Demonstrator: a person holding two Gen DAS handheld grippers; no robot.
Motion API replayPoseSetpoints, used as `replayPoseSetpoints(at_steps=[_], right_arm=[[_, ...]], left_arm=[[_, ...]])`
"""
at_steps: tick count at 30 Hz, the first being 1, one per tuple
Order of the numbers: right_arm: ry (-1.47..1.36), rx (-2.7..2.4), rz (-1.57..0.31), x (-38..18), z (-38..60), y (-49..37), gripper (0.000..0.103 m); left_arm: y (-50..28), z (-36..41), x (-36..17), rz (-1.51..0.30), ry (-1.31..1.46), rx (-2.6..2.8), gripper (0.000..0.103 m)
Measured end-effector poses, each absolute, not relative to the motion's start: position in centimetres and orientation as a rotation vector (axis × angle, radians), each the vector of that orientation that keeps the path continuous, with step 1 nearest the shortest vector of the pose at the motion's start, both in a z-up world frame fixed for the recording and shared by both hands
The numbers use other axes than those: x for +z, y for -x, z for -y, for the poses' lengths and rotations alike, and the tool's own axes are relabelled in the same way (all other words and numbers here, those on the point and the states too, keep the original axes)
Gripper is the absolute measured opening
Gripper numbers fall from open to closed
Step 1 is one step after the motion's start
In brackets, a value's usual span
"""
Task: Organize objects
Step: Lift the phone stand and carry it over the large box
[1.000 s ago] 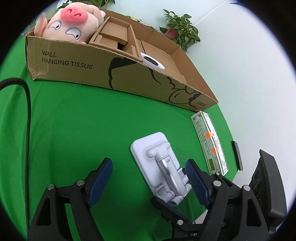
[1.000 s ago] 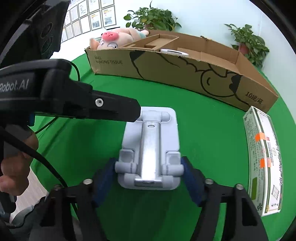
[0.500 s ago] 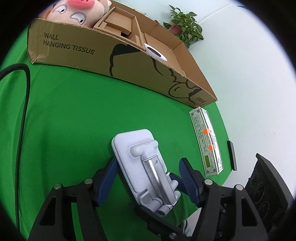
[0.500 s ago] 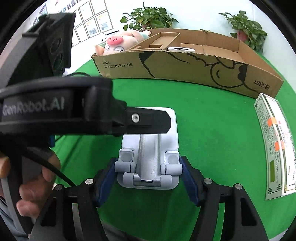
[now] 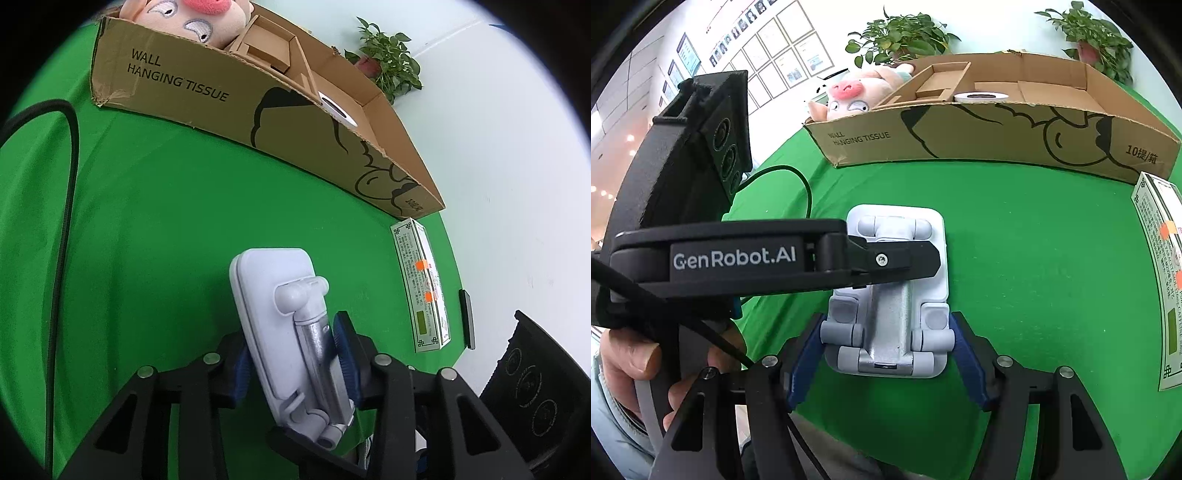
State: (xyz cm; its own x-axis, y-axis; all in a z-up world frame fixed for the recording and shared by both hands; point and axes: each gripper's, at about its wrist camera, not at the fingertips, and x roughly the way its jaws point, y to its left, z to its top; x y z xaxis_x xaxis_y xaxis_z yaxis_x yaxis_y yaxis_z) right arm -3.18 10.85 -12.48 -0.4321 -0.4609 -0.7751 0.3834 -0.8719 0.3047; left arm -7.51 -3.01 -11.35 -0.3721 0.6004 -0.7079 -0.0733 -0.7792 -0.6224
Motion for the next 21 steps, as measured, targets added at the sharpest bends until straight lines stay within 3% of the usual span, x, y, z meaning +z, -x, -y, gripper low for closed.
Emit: replayPoseSetpoints(at_steps=[21], right_arm=[[-1.059, -2.526, 0.017, -6.1, -12.7, 3.4, 0.063]], left_arm=[[9.2, -1.1, -2.9, 0.494, 1.247, 2.189, 0.036]])
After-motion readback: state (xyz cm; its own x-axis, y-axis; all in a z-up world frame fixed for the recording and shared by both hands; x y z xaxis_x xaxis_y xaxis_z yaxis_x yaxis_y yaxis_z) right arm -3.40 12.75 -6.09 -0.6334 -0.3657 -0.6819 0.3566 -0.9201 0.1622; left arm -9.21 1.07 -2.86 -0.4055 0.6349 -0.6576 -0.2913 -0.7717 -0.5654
